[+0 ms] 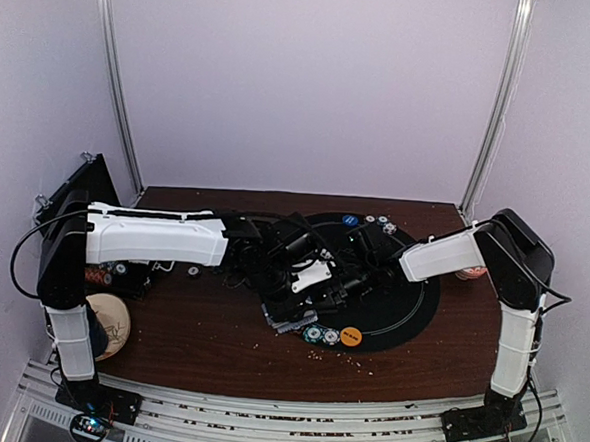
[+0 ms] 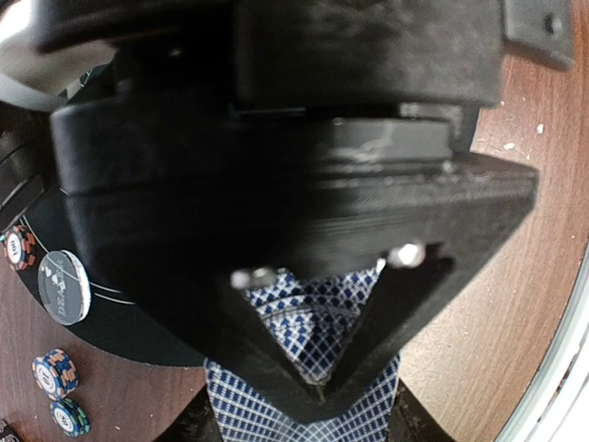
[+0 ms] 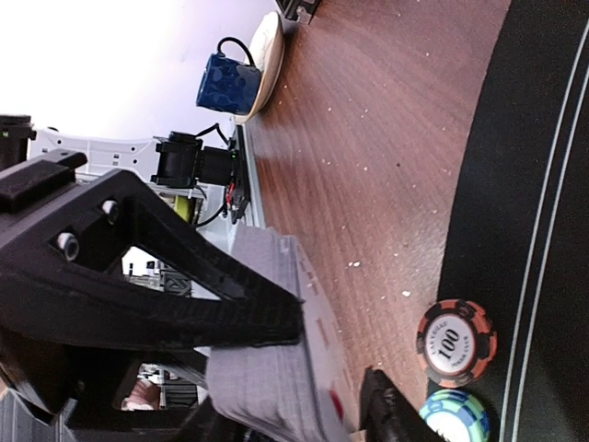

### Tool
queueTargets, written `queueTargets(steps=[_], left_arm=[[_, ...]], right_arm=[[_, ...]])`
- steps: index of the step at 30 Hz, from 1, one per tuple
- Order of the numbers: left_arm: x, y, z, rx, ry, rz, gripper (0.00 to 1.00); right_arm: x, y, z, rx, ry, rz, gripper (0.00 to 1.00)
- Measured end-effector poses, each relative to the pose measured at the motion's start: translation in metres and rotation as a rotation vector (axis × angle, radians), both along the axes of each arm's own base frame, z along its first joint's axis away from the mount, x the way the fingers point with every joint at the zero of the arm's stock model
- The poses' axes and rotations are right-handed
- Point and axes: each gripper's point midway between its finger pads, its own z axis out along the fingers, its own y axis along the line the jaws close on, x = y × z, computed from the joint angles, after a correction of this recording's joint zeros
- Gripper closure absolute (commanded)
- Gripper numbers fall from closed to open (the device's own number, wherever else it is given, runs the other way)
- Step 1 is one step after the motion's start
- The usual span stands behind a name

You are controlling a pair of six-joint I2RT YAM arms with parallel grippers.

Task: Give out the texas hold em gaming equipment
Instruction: Pass from the left arm to the right

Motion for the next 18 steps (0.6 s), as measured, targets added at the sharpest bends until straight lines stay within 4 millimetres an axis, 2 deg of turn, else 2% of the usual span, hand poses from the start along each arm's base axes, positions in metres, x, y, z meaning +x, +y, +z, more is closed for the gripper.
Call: queueTargets(steps=[5,7,12,13,18], left_arm=[[-0.0004,0.0005,-0.0043,0.012,0.002,-0.004,0.64],[-0.0012,0.0008,-0.0046,0.016,0.001,-0.006,0.54],[-0.0026,0.0012,-0.0065,0.025,0.002,-0.014,0.06],[-0.0019,0.0011,-0.0074,0.027,-0.001,-0.011,0.03],[0.0035,0.0000,-0.0077,0.013,-0.014,0.006,0.02]], right_arm=[[-0.0028,0.0007,-0.0001,0.002,0.023,0.008,0.87],[-0.0030,0.0003,-0.0009,0.002,0.031,0.010,1.00],[-0.0053,0.0008,0.0030,0.020,0.035,0.027,1.00],[-0.0058,0.0015,0.0041,0.026,0.031,0.031,1.00],[-0.0071,0.0007,0.0030,0.019,0.042,0.032,1.00]])
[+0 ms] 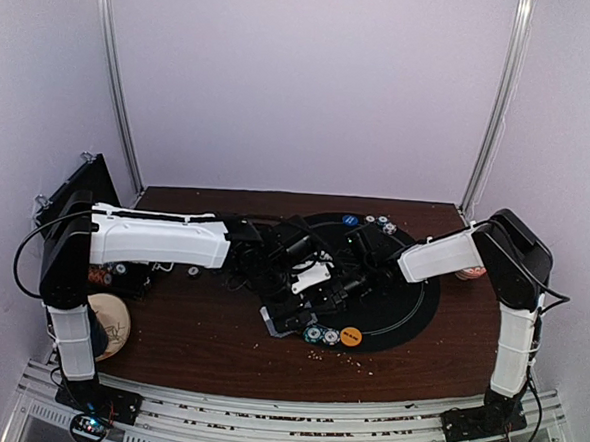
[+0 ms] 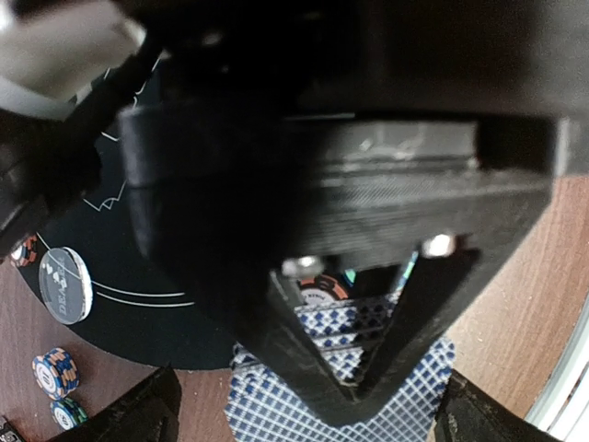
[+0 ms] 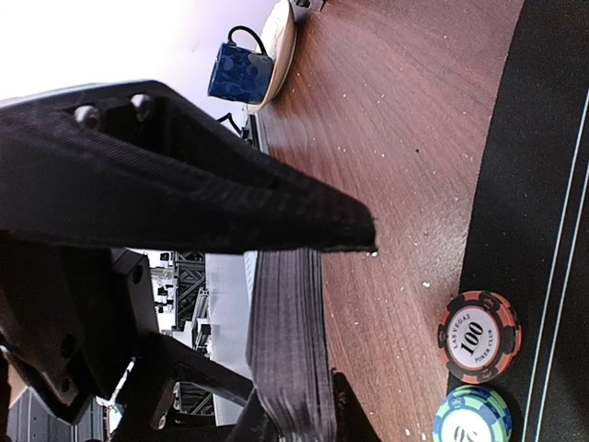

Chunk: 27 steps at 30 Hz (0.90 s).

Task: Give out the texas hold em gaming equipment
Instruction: Pass from the left arm to the right, then adjust the face-down deck piles on the poker table mat.

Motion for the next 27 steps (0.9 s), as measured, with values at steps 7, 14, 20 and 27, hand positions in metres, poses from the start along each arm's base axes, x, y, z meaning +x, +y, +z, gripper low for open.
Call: queueTargets(steps=[7,14,20,27], left_arm=[[-0.005,0.013,0.004,-0.038,-0.022,0.019,0.02],[-0.006,0.022,0.045,-0.199,-0.077,0.089,0.02],[0.012,0.055,0.061,-0.272,-0.141,0.269,0.02],[0.030,0.104,0.077,-0.335,-0.217,0.491,0.02]], right_arm=[[0.011,-0.007,0.000,-0.001,-0.001,-0.030,1.00],[0.046,-0.029,0.017,-0.044,-0.082,-0.130,1.00],[0.104,-0.067,0.043,-0.198,-0.246,-0.238,1.00],[0.124,-0.138,0.028,-0.529,-0.343,-0.273,1.00]])
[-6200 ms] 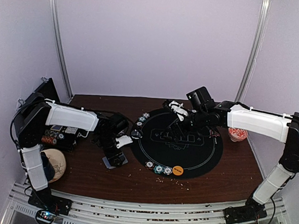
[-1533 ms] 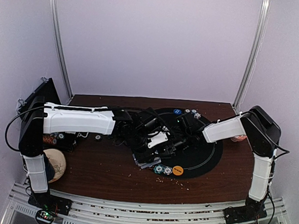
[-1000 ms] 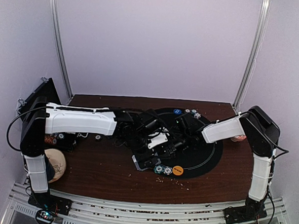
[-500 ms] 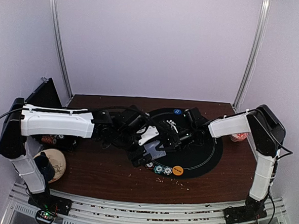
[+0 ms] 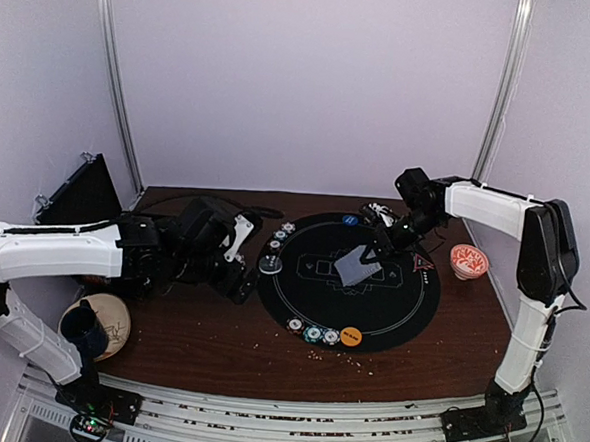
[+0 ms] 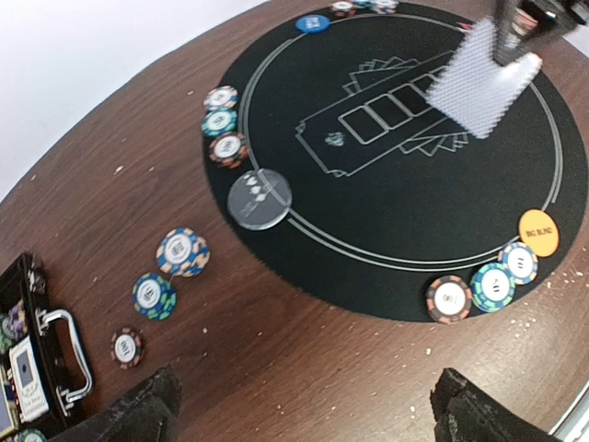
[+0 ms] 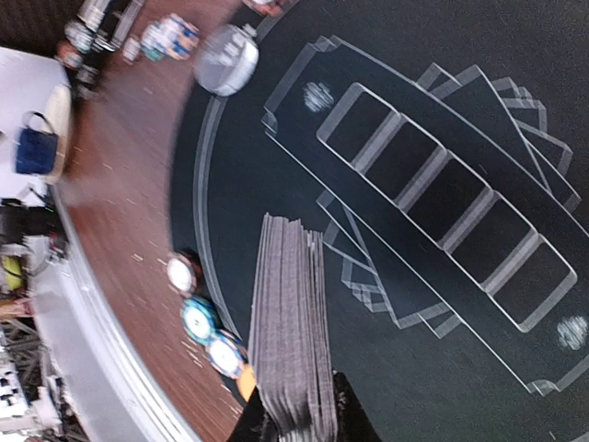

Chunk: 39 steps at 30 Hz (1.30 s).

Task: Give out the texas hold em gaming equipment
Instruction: Adjust the face-down deck piles on the poker table mat.

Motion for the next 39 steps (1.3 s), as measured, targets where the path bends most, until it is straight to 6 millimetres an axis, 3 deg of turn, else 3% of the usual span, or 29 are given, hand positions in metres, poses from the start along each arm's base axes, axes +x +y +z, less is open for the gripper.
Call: queueTargets(steps=[6,12,23,39], left_arm=[[0.000,0.026,-0.013,0.001,-0.003,0.090,0.02],[0.005,0.046,-0.030,0.030,-0.007,0.164,0.02],[0.011,0.058,-0.045,0.014,-0.054,0.208,0.02],[0.009,0.061,-0.062,-0.022,-0.092,0.202,0.02]], right_arm=[[-0.010,-0.032,-0.006,-0.225,0.001,0.019,1.00],[-0.004,-0.047,-0.005,-0.381,-0.064,0.022,1.00],[-0.019,-0.035,-0.043,-0.527,-0.082,0.076,1.00],[-0.018,-0.026,-0.044,-0.566,-0.113,0.089,0.89]])
